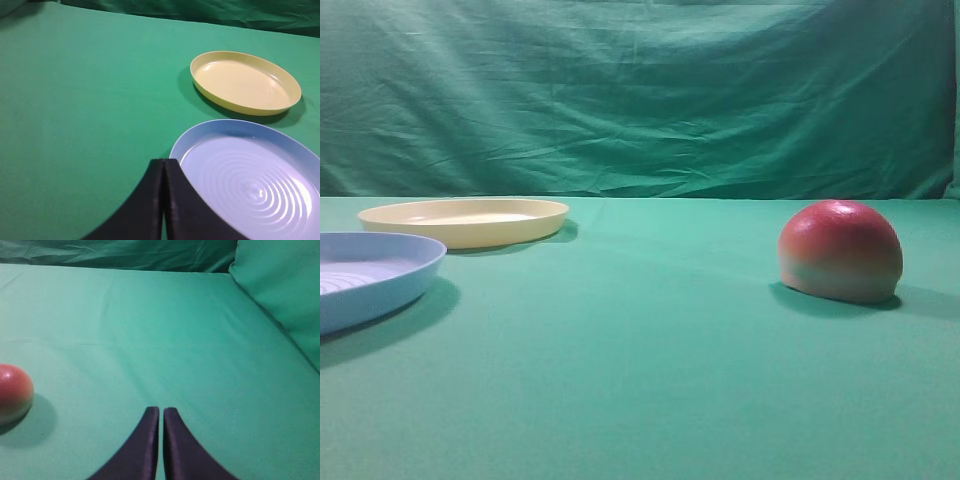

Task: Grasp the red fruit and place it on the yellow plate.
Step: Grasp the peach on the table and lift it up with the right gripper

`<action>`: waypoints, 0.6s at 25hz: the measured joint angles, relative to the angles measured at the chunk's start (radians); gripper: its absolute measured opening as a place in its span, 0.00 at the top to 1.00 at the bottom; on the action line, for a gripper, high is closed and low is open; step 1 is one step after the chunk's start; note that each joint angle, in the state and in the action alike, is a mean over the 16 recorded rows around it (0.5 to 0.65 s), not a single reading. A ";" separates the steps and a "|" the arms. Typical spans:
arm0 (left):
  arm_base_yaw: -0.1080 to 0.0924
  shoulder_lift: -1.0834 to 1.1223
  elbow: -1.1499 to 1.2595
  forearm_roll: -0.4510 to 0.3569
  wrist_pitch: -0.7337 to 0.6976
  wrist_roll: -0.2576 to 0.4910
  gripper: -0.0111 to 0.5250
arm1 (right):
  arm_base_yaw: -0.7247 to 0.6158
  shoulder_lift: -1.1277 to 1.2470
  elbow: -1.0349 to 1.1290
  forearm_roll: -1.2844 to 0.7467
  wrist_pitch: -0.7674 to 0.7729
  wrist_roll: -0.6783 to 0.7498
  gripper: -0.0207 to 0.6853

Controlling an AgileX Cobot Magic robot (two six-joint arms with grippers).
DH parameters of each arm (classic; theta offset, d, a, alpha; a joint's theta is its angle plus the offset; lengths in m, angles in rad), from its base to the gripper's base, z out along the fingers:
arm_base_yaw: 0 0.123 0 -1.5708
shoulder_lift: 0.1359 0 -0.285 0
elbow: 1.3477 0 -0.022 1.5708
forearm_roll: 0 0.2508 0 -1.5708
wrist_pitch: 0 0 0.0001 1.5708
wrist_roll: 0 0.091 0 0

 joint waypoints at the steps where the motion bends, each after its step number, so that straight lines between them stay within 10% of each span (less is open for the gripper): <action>1: 0.000 0.000 0.000 0.000 0.000 0.000 0.98 | 0.000 0.000 0.000 0.000 -0.026 0.005 0.97; 15: 0.000 0.000 0.000 0.000 0.000 0.000 0.98 | 0.000 0.081 -0.153 0.010 -0.118 0.067 0.97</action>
